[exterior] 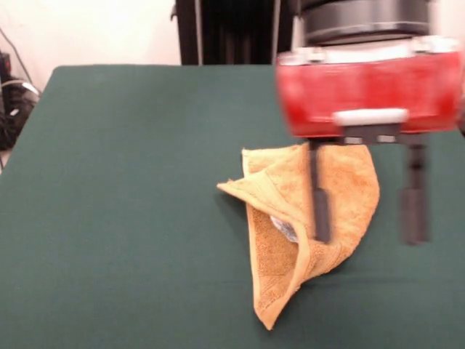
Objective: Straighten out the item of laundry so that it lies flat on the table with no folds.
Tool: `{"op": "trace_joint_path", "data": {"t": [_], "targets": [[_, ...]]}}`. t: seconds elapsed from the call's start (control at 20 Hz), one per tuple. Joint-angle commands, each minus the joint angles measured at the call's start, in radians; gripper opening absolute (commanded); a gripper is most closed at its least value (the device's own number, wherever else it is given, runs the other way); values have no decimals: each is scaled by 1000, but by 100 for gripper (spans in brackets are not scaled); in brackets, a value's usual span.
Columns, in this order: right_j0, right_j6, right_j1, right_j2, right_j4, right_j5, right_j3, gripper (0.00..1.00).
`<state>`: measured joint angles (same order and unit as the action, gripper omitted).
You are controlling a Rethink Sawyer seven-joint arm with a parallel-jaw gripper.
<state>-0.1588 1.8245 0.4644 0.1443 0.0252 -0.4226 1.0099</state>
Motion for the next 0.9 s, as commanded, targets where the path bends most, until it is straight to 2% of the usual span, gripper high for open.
{"op": "trace_joint_path", "data": {"t": [0.05,0.1,0.35,0.6,0.9], "targets": [[118,301,-161,-86,38,54,-15,100],[123,294,-171,-95,34,65,-15,100],[55,179,-159,-8,0,179,85,100],[29,137,-140,10,-20,207,141,100],[-2,88,-139,28,-31,190,140,100]]}}
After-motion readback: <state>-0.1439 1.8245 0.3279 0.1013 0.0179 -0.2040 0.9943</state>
